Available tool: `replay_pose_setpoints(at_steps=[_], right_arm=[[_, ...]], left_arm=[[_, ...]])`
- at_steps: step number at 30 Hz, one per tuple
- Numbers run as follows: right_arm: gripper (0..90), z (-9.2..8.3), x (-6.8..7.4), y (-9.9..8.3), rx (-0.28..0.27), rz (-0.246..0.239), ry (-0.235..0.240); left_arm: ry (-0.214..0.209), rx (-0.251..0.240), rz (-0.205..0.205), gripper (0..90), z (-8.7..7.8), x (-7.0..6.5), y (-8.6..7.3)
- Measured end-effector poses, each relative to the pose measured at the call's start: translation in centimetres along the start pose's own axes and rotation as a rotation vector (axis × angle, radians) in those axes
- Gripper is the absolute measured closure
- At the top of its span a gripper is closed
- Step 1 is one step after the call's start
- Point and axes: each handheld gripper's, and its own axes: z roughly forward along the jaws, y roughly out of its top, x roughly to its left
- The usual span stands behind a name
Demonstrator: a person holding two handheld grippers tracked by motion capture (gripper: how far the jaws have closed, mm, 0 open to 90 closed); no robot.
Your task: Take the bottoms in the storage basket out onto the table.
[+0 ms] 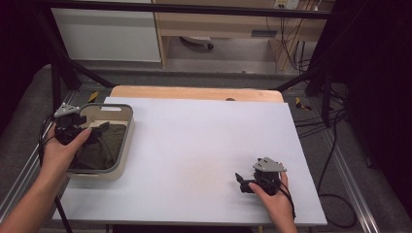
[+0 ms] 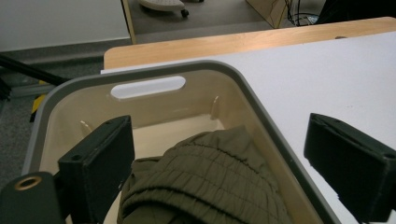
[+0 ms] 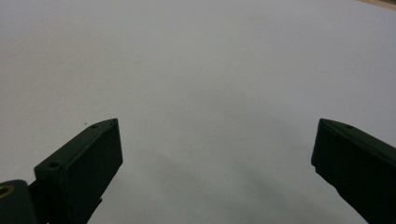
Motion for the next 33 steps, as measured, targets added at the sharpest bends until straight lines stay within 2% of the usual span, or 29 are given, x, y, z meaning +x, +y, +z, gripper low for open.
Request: replay_pose_setpoints(at_steps=[4, 7, 13, 18, 21, 23, 25, 30, 32, 33], right_arm=[[2.4, -0.2, -0.1, 0.1, -0.004, -0.004, -0.002], [2.4, -0.1, -0.2, 0.0, -0.003, 0.000, -0.002], [2.3, -0.2, -0.2, 0.0, 0.002, 0.004, -0.009], [2.3, -0.1, -0.2, 0.0, 0.011, 0.005, -0.001], [2.3, -0.1, -0.2, 0.0, 0.012, 0.002, 0.002], [2.3, -0.1, -0.2, 0.0, 0.012, -0.002, 0.003], [2.3, -0.1, -0.2, 0.0, 0.013, 0.001, 0.005], [2.1, -0.1, -0.3, 0.0, 0.007, 0.013, 0.009], [2.1, -0.1, -0.2, 0.0, 0.013, 0.017, 0.011], [2.1, -0.1, -0.2, 0.0, 0.013, 0.017, 0.011]], left_arm=[[-0.017, 0.020, -0.015, 7.5, 0.4, 0.4, -0.1], [-0.012, 0.032, 0.006, 7.5, 0.4, 0.4, 0.2], [-0.024, 0.027, 0.020, 6.9, 0.3, 0.4, 0.4], [-0.014, 0.040, 0.020, 6.8, 0.6, 0.6, 0.5], [-0.013, 0.054, 0.021, 7.0, 0.7, 0.7, 0.6], [-0.017, 0.081, 0.032, 8.8, 0.8, 0.7, 0.6], [0.004, 0.087, 0.048, 9.7, 0.9, 0.8, 0.7], [0.005, 0.085, 0.020, 8.6, 1.1, 1.3, 0.8], [0.009, 0.095, 0.021, 8.5, 1.2, 1.4, 0.8], [0.026, 0.090, 0.027, 8.5, 1.2, 1.4, 0.8]])
